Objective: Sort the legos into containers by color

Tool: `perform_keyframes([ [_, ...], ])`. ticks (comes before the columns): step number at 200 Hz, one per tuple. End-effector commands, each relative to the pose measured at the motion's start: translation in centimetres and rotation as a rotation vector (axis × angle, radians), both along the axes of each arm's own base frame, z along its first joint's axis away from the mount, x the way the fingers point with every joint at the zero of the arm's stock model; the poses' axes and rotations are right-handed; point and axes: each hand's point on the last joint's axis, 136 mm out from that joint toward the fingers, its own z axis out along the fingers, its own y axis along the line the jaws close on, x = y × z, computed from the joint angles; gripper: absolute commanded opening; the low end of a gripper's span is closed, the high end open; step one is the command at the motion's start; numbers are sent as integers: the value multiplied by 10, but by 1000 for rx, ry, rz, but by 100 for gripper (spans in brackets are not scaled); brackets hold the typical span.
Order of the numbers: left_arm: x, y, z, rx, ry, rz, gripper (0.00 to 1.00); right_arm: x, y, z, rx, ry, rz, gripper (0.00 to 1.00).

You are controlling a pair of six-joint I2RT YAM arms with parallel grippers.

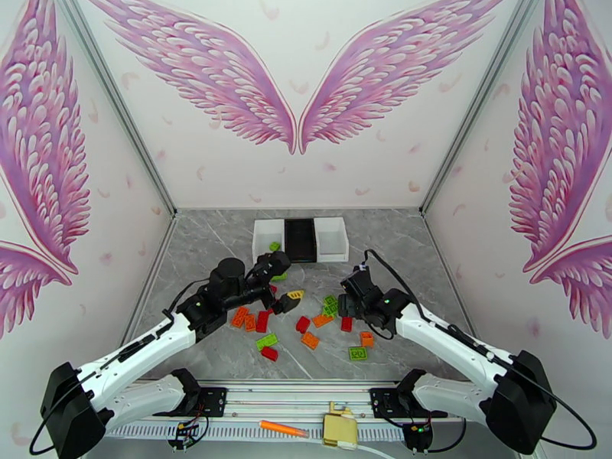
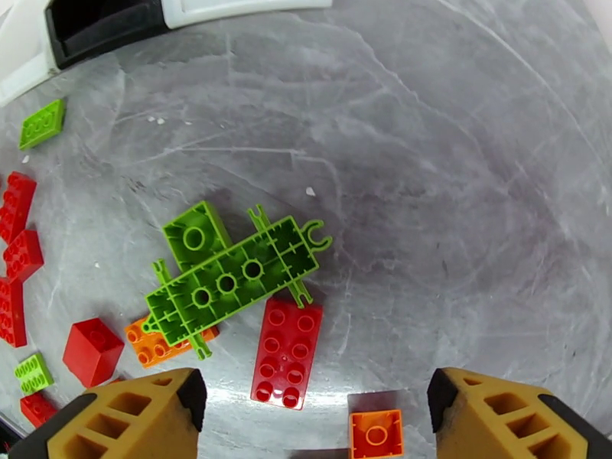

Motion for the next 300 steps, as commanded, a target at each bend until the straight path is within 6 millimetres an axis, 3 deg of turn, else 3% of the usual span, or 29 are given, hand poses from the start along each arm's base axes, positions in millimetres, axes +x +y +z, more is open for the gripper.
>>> perform_keyframes([
  [1, -17, -10, 1, 30, -9, -104, 99, -9, 1, -18, 7, 57, -22, 70],
  [22, -18, -19, -11, 51, 14, -112, 99, -10, 4, -29, 19, 75, -19, 64],
  [55, -24, -32, -18, 59, 26, -145, 99, -8, 12, -46, 25, 111, -3, 64],
  [136, -28, -29, -21, 72, 8, -137, 99, -7, 17, -77, 19, 167, -27, 60],
  [191, -25, -27, -21, 91, -10, -128, 99, -9, 12, -82, 5, 169, -38, 39],
  [205, -26, -27, -20, 89, -11, -129, 99, -9, 11, -79, -2, 166, -41, 33],
  [235, -25, -25, -19, 80, -13, -113, 99, -7, 7, -62, 4, 125, -54, 33],
  [300, -22, -23, -15, 55, -18, -85, 99, 23, 15, 18, 104, -82, -29, 32],
])
